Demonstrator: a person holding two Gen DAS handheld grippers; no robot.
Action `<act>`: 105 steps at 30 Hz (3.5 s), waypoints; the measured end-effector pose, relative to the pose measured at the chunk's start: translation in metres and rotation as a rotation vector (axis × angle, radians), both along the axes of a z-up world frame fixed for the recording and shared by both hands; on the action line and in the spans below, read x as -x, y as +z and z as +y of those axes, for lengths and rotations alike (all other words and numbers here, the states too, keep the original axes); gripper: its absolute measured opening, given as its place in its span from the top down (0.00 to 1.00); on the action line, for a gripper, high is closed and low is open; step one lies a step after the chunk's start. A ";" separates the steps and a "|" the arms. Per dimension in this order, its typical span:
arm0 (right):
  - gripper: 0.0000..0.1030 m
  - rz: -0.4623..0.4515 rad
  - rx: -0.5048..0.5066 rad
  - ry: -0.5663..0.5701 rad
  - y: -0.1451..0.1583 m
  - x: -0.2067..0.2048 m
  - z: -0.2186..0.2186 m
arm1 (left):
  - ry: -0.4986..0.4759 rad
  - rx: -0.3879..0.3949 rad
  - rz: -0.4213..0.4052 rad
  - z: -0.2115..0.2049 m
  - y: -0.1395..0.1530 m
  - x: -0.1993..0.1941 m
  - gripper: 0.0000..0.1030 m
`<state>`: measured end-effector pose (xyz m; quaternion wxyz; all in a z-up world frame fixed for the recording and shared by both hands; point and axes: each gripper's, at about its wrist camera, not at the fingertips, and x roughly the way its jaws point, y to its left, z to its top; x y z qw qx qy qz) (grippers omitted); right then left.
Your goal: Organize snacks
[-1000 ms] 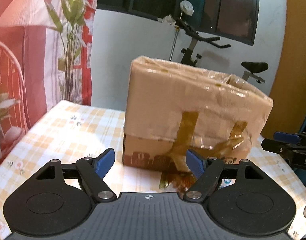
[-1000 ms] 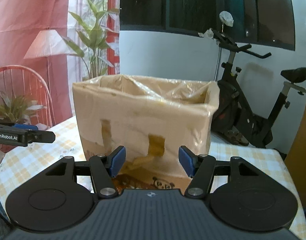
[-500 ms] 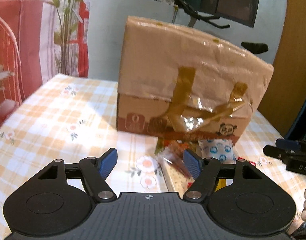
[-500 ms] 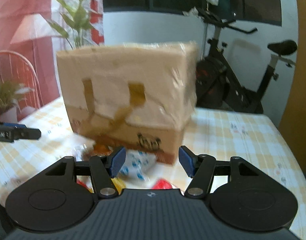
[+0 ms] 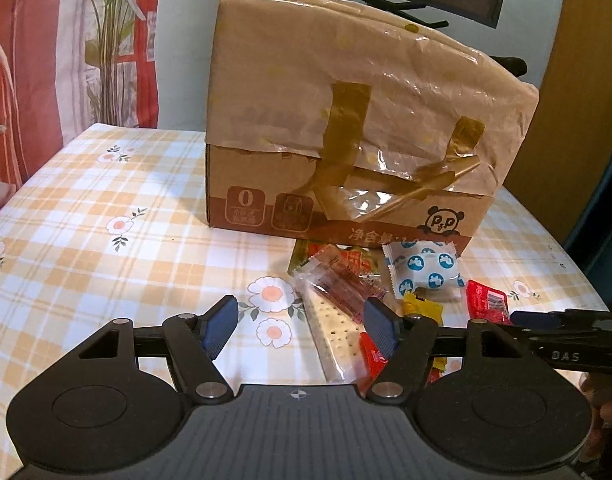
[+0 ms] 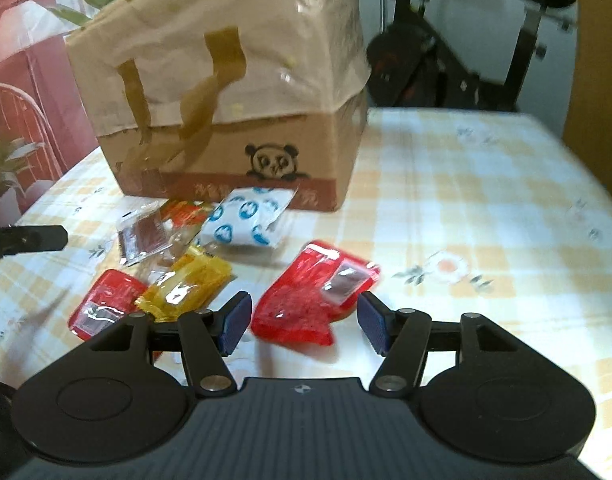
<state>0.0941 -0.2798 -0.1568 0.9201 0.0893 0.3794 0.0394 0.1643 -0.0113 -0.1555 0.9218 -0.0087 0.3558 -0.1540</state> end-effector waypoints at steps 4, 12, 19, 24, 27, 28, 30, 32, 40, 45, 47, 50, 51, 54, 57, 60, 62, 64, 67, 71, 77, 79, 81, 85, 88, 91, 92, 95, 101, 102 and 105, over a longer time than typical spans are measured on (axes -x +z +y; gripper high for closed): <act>0.38 0.026 -0.010 0.014 -0.008 -0.010 0.007 | 0.004 -0.003 0.009 0.000 -0.001 -0.001 0.31; 0.44 -0.027 0.101 0.042 -0.015 -0.019 0.021 | 0.001 -0.011 0.024 -0.001 -0.005 -0.002 0.31; 0.49 -0.091 0.140 0.034 -0.019 -0.010 0.021 | 0.006 -0.023 0.050 -0.005 -0.012 -0.004 0.31; 0.49 -0.112 0.113 0.040 -0.018 -0.008 0.018 | 0.019 -0.018 0.065 -0.010 -0.011 -0.015 0.31; 0.51 -0.117 0.117 0.051 -0.017 -0.007 0.020 | 0.018 0.000 0.076 -0.020 -0.010 -0.026 0.32; 0.53 -0.117 0.117 0.056 -0.017 -0.007 0.020 | 0.017 -0.001 0.077 -0.025 -0.010 -0.029 0.32; 0.53 -0.124 0.126 0.062 -0.017 -0.006 0.022 | 0.019 -0.023 0.074 -0.038 -0.012 -0.034 0.31; 0.53 -0.124 0.127 0.063 -0.017 -0.006 0.022 | 0.022 -0.050 0.073 -0.050 -0.014 -0.041 0.31; 0.53 -0.125 0.101 0.060 -0.017 -0.006 0.018 | 0.075 -0.112 0.127 -0.073 -0.029 -0.066 0.30; 0.53 -0.124 0.094 0.059 -0.017 -0.006 0.017 | 0.083 -0.105 0.135 -0.065 -0.029 -0.062 0.29; 0.53 -0.123 0.094 0.059 -0.017 -0.006 0.017 | 0.082 -0.103 0.134 -0.058 -0.029 -0.057 0.28; 0.53 -0.121 0.102 0.061 -0.017 -0.006 0.019 | 0.086 -0.106 0.124 -0.045 -0.030 -0.048 0.23; 0.53 -0.121 0.104 0.061 -0.017 -0.007 0.019 | 0.094 -0.108 0.121 -0.040 -0.030 -0.045 0.22; 0.53 -0.121 0.100 0.061 -0.018 -0.006 0.019 | 0.131 -0.119 0.117 -0.030 -0.027 -0.043 0.22; 0.53 -0.120 0.100 0.061 -0.017 -0.006 0.019 | 0.179 -0.140 0.109 -0.023 -0.024 -0.045 0.23; 0.53 -0.120 0.103 0.061 -0.017 -0.006 0.019 | 0.194 -0.118 0.092 -0.020 -0.018 -0.048 0.23; 0.53 -0.120 0.101 0.061 -0.018 -0.006 0.019 | 0.163 -0.090 0.068 -0.023 -0.014 -0.048 0.23; 0.53 -0.120 0.098 0.060 -0.018 -0.006 0.018 | 0.119 -0.093 0.051 -0.032 -0.012 -0.050 0.23; 0.53 -0.120 0.099 0.060 -0.018 -0.006 0.019 | 0.066 -0.122 0.032 -0.045 -0.017 -0.055 0.24; 0.53 -0.121 0.095 0.059 -0.018 -0.006 0.019 | -0.010 -0.131 0.048 -0.051 -0.029 -0.059 0.40; 0.53 -0.126 0.093 0.053 -0.018 -0.005 0.018 | -0.027 -0.139 0.007 -0.050 -0.027 -0.046 0.56; 0.50 -0.124 0.099 0.052 -0.018 -0.005 0.018 | -0.027 -0.115 0.004 -0.047 -0.025 -0.042 0.57; 0.50 -0.126 0.116 0.059 -0.018 -0.004 0.021 | -0.028 -0.089 -0.003 -0.044 -0.021 -0.036 0.57; 0.47 -0.128 0.154 0.071 -0.018 -0.004 0.026 | -0.038 -0.073 -0.018 -0.043 -0.016 -0.027 0.57; 0.45 -0.110 0.161 0.055 -0.019 -0.006 0.025 | -0.043 -0.064 -0.010 -0.044 -0.017 -0.025 0.57; 0.42 -0.084 0.160 0.039 -0.021 -0.009 0.024 | -0.053 -0.055 -0.010 -0.044 -0.018 -0.023 0.57; 0.41 -0.083 0.160 0.043 -0.021 -0.010 0.023 | -0.057 -0.052 -0.012 -0.044 -0.018 -0.022 0.57; 0.38 -0.079 0.175 0.054 -0.022 -0.011 0.026 | -0.068 -0.045 -0.017 -0.044 -0.017 -0.019 0.57; 0.40 -0.079 0.175 0.056 -0.022 -0.012 0.028 | -0.075 -0.031 -0.028 -0.041 -0.016 -0.014 0.57; 0.43 -0.081 0.169 0.061 -0.022 -0.012 0.027 | -0.073 -0.028 -0.032 -0.040 -0.015 -0.013 0.57; 0.47 -0.091 0.160 0.072 -0.022 -0.010 0.027 | -0.067 -0.020 -0.041 -0.037 -0.012 -0.012 0.57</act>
